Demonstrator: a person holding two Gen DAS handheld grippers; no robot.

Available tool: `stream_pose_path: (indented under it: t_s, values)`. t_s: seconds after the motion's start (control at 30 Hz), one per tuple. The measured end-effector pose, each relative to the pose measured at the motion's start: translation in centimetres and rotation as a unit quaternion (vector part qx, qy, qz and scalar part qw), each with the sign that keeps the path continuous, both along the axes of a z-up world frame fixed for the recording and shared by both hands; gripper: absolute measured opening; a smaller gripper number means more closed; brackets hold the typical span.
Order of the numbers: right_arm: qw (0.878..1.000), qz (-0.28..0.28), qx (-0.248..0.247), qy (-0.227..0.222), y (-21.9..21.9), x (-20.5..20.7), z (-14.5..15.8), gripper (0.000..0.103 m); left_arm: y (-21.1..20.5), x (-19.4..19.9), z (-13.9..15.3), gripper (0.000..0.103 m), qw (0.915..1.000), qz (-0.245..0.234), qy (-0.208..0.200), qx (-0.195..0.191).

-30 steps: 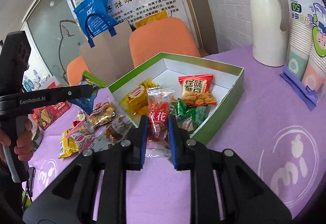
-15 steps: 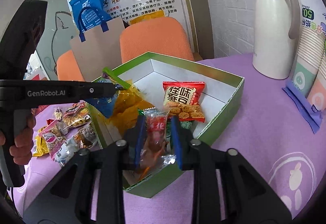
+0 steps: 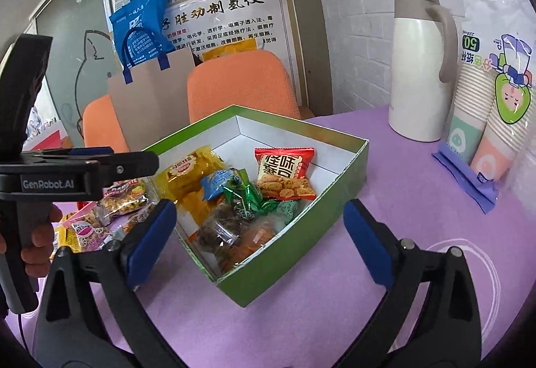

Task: Organize snacks
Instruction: 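Carry both bags into the green box and open both tools, then move both tools back to the snack pile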

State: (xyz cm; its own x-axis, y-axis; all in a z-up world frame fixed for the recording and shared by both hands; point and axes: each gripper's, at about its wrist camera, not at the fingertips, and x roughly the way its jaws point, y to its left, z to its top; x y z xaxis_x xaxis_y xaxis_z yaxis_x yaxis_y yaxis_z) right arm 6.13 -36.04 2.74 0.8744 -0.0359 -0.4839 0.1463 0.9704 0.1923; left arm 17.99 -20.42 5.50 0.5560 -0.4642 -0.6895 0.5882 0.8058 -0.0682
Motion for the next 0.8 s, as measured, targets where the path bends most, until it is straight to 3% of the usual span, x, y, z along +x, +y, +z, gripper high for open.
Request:
stream_pose_path:
  t_s: [0.27,0.47,0.8]
  values:
    - [0.999,0.028,0.017,-0.040,3.1,-3.3,3.3,0.102,8.3,-4.9,2.5,0.098,0.9985,0.044,-0.024,-0.022]
    - [0.995,0.073,0.027,-0.057,6.3,-5.2,4.0,0.102,15.4,-8.6,1.2,0.098,0.9948,0.093,-0.012,-0.040]
    - [0.984,0.174,0.011,0.033,13.2,-3.4,0.5,0.102,22.7,-12.7,-4.7,0.098,0.9849,0.155,0.036,-0.069]
